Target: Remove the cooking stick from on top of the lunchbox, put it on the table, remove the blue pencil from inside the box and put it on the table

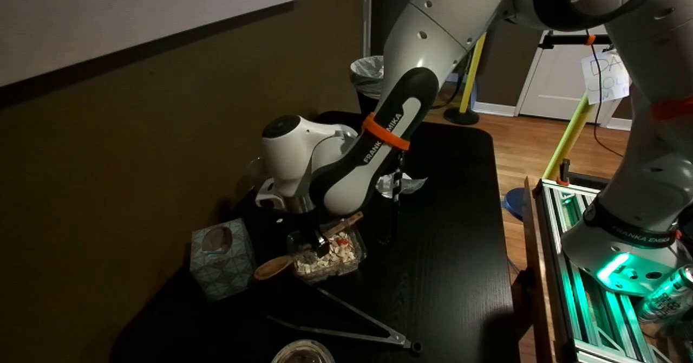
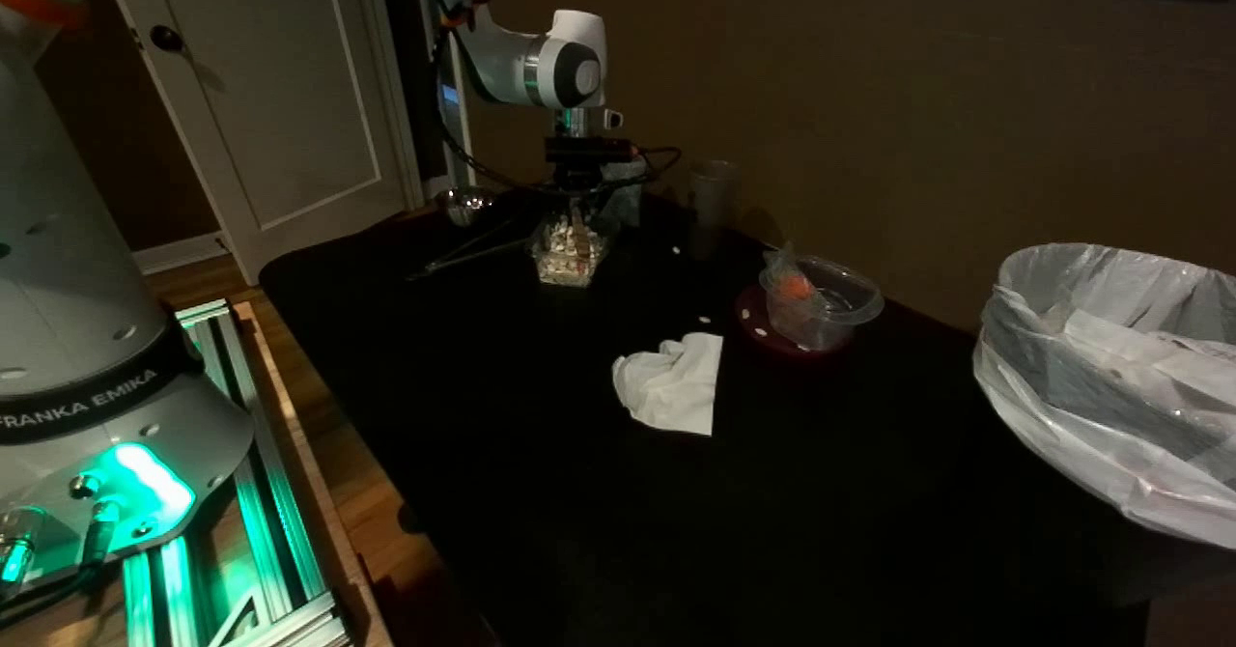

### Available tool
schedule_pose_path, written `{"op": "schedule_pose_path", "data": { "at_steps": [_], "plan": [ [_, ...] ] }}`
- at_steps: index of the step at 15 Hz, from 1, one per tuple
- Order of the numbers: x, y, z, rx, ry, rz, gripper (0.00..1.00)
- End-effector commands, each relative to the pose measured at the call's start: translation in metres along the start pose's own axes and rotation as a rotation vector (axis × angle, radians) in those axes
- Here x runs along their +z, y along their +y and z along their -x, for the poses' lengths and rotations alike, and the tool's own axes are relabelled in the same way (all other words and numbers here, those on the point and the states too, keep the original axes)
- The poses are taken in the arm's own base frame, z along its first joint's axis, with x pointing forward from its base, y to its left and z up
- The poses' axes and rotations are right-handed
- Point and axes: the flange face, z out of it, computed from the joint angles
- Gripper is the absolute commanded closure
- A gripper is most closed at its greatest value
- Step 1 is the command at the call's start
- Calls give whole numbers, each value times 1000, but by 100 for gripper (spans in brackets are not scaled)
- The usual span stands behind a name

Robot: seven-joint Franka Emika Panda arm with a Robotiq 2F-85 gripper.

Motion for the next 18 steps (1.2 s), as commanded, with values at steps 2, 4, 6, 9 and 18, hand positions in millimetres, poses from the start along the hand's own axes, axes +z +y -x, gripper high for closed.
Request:
{"op": "schedule_pose_path", "data": {
  "at_steps": [2, 4, 6, 9, 18],
  "plan": [
    [-56, -17, 7, -96, 4, 96, 98],
    [-84, -21, -2, -135, 7, 179, 98],
    [-107, -24, -13, -165, -8, 244, 98],
    [-110, -21, -19, -159, 19, 221, 92],
    [-98, 3, 12, 51, 14, 184, 98]
  ]
}}
